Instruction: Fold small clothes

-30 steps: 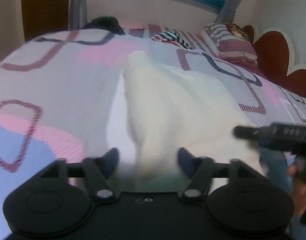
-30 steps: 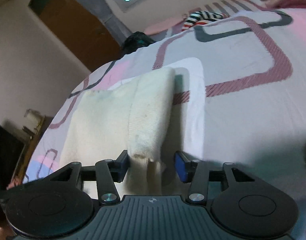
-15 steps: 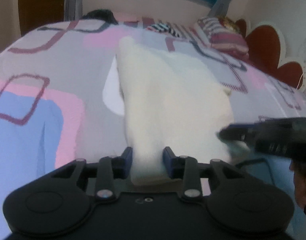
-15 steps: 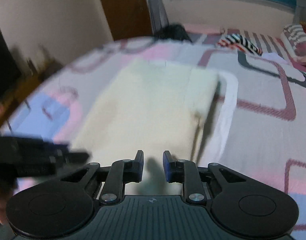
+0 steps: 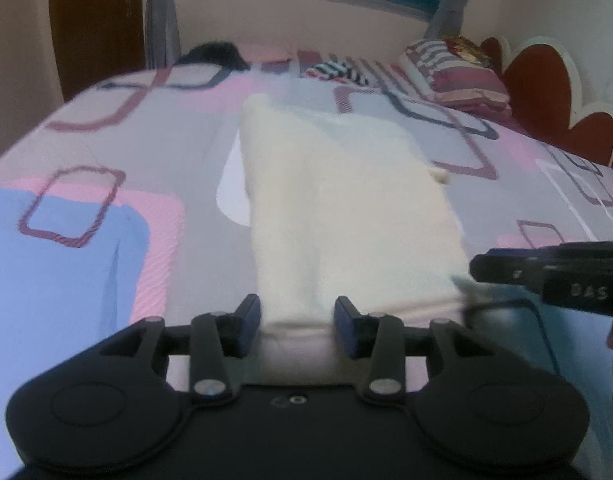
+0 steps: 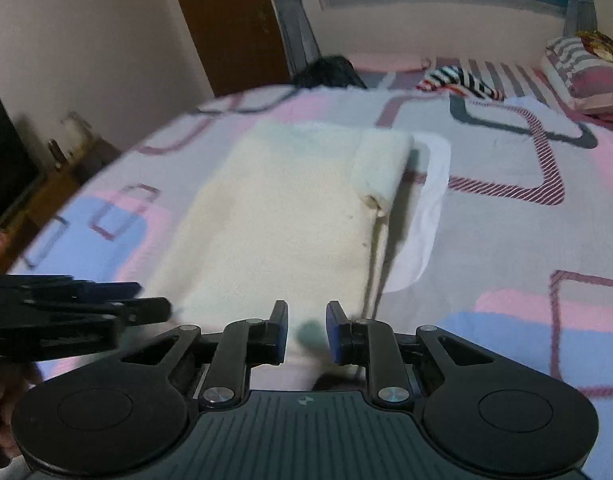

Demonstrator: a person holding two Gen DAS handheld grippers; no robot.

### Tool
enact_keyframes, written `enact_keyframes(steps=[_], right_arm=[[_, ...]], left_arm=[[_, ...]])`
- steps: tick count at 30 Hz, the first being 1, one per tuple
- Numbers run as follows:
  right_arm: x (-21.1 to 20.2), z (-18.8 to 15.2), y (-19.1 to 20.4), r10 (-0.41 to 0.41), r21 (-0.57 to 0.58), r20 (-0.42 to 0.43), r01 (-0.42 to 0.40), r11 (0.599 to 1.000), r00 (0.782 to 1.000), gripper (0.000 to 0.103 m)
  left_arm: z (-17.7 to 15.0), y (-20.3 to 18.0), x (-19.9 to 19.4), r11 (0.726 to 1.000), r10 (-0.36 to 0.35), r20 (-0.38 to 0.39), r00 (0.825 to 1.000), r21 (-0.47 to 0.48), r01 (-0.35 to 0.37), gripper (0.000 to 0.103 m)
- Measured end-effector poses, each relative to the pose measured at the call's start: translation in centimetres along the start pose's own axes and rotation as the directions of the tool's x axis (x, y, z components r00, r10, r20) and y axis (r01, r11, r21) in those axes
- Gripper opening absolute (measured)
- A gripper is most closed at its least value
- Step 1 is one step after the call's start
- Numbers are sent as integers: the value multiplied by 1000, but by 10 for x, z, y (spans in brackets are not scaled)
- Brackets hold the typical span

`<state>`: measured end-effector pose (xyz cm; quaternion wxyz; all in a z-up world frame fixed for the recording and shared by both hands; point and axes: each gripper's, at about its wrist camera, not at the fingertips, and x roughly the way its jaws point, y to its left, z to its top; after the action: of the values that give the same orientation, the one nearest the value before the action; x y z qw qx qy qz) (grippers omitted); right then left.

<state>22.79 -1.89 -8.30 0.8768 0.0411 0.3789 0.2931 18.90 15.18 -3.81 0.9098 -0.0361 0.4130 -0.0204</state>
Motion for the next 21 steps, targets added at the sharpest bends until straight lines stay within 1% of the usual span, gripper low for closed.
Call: enact_keyframes(steps=[1, 2, 3, 7, 8, 9, 10, 11, 12, 13, 14, 16, 17, 18, 21], right_arm=[[-12, -4, 3, 0, -6, 9, 0, 1000, 1000, 22], [-23, -8, 6, -1, -11, 12, 1, 1000, 1000, 22], [-33, -12, 8, 0, -13, 15, 0, 1000, 1000, 22], [-74, -30, 19, -19, -12, 39, 19, 1000, 999, 22], [-87, -36, 21, -24, -6, 41, 24, 1000, 999, 22], [-99, -42, 24, -36, 1, 43, 36, 999, 998, 22], [-110, -48, 27, -49, 7, 45, 48, 999, 998, 22], [-127, -55, 31, -55, 14, 51, 55, 998, 997, 24], [-139, -61, 34, -56, 20, 55, 55, 998, 997, 29], [-158, -70, 39, -49, 28, 64, 48, 998, 997, 51], [-174, -77, 43, -45, 34, 79, 43, 999, 996, 81], [-208, -93, 57, -71, 28, 143, 68, 997, 987, 103], [-226, -102, 66, -94, 19, 189, 92, 996, 977, 103], [-236, -106, 73, -115, 20, 209, 113, 993, 971, 103], [-261, -120, 88, -184, 56, 233, 175, 983, 955, 103]], left_arm=[[-4, -5, -9, 1000, 1, 5, 1000, 11, -1, 41], [-9, -11, -19, 1000, 6, 16, 1000, 21, -6, 46], [-13, -16, -28, 999, 18, 33, 999, 29, -19, 57], [-33, -40, -70, 997, 53, 100, 994, 50, -58, 83], [-40, -45, -84, 996, 67, 123, 990, 49, -74, 94], [-45, -50, -96, 995, 83, 149, 985, 45, -91, 102], [-52, -56, -113, 993, 103, 184, 977, 42, -113, 102], [-58, -60, -128, 991, 113, 203, 973, 42, -124, 103], [-63, -64, -142, 991, 115, 213, 970, 41, -126, 103], [-70, -66, -159, 992, 108, 227, 968, 35, -119, 103], [-75, -69, -173, 993, 108, 240, 965, 27, -118, 103], [-87, -73, -203, 994, 103, 261, 960, 6, -108, 103], [-92, -75, -217, 995, 98, 272, 957, -2, -101, 103], [-96, -77, -229, 995, 103, 282, 954, -10, -104, 103], [-104, -86, -261, 992, 119, 315, 942, -2, -124, 103]])
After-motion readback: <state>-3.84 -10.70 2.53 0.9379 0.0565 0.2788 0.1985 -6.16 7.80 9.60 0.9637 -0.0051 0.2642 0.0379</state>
